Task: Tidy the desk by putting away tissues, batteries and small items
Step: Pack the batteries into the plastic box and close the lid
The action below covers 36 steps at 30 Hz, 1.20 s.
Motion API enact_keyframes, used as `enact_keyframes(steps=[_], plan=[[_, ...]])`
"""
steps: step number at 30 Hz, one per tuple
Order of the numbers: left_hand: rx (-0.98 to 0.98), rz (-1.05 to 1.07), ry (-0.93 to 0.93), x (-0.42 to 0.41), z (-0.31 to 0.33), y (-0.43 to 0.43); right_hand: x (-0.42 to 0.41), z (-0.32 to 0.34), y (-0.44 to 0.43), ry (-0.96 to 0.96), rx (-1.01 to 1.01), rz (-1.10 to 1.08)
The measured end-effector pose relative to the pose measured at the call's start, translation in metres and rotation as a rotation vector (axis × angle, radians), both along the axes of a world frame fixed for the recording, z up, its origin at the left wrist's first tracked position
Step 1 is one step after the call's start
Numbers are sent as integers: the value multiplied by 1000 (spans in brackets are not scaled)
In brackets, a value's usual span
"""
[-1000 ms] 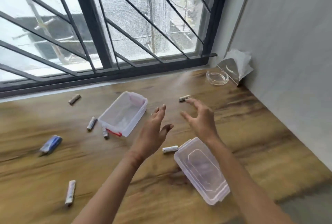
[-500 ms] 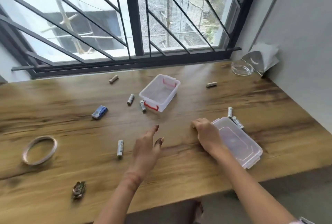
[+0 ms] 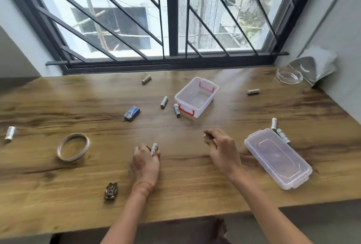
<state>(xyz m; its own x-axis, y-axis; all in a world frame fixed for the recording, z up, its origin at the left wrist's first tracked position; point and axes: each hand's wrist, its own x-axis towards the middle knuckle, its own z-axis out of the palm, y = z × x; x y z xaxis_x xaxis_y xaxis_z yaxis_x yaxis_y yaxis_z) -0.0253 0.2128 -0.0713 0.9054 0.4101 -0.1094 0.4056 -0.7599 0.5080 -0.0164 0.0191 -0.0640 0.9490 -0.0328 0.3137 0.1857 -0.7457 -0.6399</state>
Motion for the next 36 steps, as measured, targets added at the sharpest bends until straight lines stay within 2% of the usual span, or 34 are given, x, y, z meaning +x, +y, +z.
enact_keyframes(steps=[5, 14, 16, 19, 22, 26, 30, 33, 36], plan=[[-23, -37, 9, 17, 4, -5, -2, 2, -3, 67, 125, -24], [-240, 29, -116, 67, 35, -42, 40, 19, -34, 147, 293, -114], [-435, 89, -155, 88, 41, -53, 61, 28, -32, 151, 325, -96], [-844, 163, -163, 116, 51, -70, 98, 41, -23, 169, 373, -49], [-1016, 160, -114, 137, 61, -89, 140, 50, -13, 318, 514, 26], [-933, 162, -88, 156, 67, -105, 182, 54, -7, 581, 600, 103], [-654, 95, -145, 165, 59, -103, 206, 53, -10, 842, 698, 183], [-495, 51, -162, 167, 52, -96, 218, 47, -14, 932, 702, 294], [-411, 59, -205, 164, 46, -88, 222, 46, -10, 970, 581, 335]])
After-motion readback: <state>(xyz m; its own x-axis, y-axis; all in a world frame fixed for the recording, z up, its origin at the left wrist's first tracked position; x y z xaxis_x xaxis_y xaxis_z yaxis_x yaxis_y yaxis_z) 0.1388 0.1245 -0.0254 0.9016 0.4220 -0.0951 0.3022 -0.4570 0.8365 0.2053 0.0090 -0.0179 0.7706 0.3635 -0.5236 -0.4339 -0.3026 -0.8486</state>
